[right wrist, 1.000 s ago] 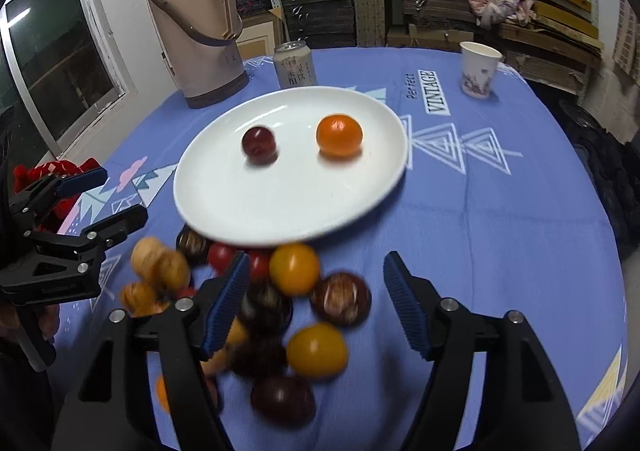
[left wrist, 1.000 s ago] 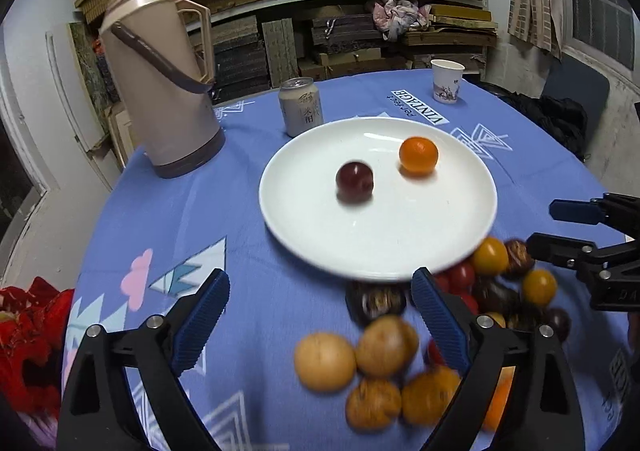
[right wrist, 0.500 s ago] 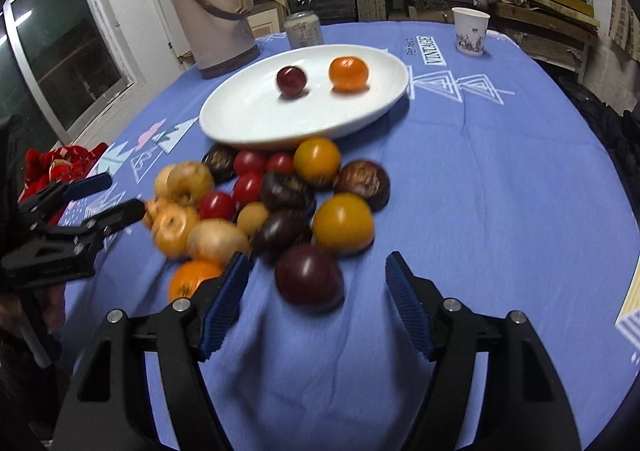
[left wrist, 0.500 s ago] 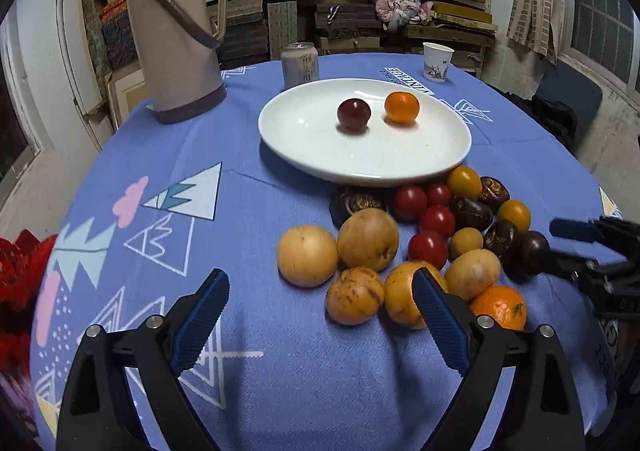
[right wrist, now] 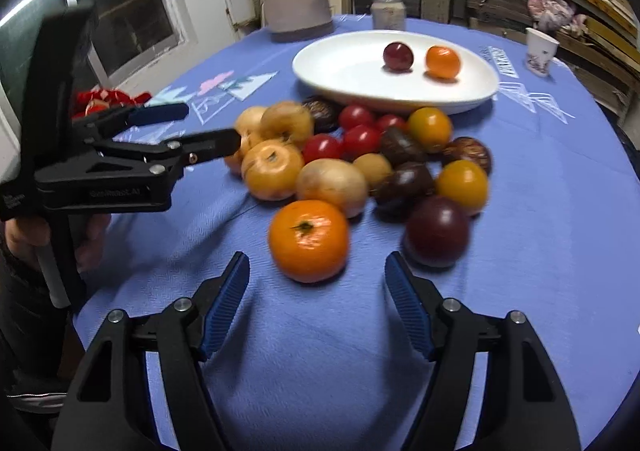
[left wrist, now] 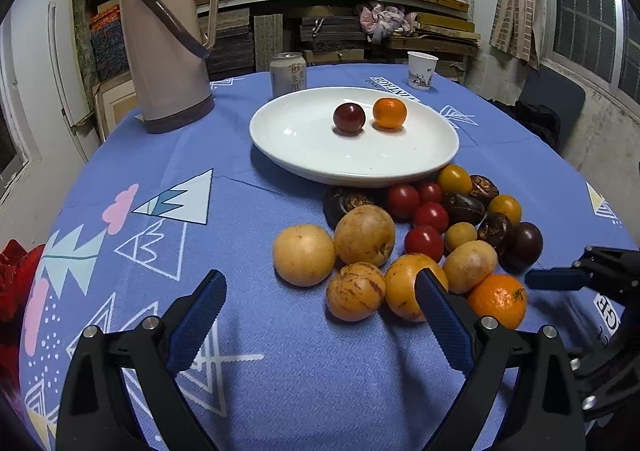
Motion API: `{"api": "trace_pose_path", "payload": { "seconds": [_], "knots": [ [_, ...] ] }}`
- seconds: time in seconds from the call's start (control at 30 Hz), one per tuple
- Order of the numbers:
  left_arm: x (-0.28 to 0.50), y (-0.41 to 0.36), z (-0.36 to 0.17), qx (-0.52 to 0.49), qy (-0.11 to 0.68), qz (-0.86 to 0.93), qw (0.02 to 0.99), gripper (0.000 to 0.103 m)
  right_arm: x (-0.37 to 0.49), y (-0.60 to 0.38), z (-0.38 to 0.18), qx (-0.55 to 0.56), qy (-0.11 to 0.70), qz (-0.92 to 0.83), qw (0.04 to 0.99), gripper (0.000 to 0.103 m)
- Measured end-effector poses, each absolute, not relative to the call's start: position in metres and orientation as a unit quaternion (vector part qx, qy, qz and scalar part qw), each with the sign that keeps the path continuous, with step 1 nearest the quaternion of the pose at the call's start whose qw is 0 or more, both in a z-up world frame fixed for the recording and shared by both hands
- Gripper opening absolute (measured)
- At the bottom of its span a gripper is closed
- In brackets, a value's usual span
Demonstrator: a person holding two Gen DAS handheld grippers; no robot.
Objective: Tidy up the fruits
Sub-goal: 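Grasp a striped yellow fruit with the left tool while the right tool grasps an orange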
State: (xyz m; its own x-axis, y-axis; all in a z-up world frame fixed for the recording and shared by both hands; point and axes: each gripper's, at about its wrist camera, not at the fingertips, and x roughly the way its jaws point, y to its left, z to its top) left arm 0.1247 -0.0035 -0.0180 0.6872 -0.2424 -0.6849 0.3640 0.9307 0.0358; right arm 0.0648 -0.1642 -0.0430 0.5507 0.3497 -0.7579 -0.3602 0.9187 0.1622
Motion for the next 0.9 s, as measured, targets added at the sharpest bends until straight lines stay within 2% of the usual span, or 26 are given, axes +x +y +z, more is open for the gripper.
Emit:
{"api": "trace_pose_path", "payload": {
  "seconds": [0.2, 0.6, 0.8, 0.9],
  "knots": [
    [0.128, 0.006, -0.019, 0.068, 0.368, -0.158, 0.914, 0.096, 0.08, -0.149, -0.051, -0.019, 0.442, 0.193, 0.876, 0.045],
    [0.119, -0.002, -0.029, 0.109, 0.384, -0.181, 0.899, 0.096, 0.071, -0.183, -0.048, 0.019, 0.435, 0.193, 0.879, 0.044],
    [0.129, 0.012, -0.038, 0.079, 0.406, -0.172, 0.894, 0.095, 0.061, -0.202, -0.05, 0.026, 0.435, 0.183, 0.881, 0.044],
    [0.136, 0.013, -0.041, 0.073, 0.418, -0.177, 0.888, 0.08, 0.06, -0.203, -0.05, 0.029, 0.432, 0.185, 0.882, 0.044]
  ]
}}
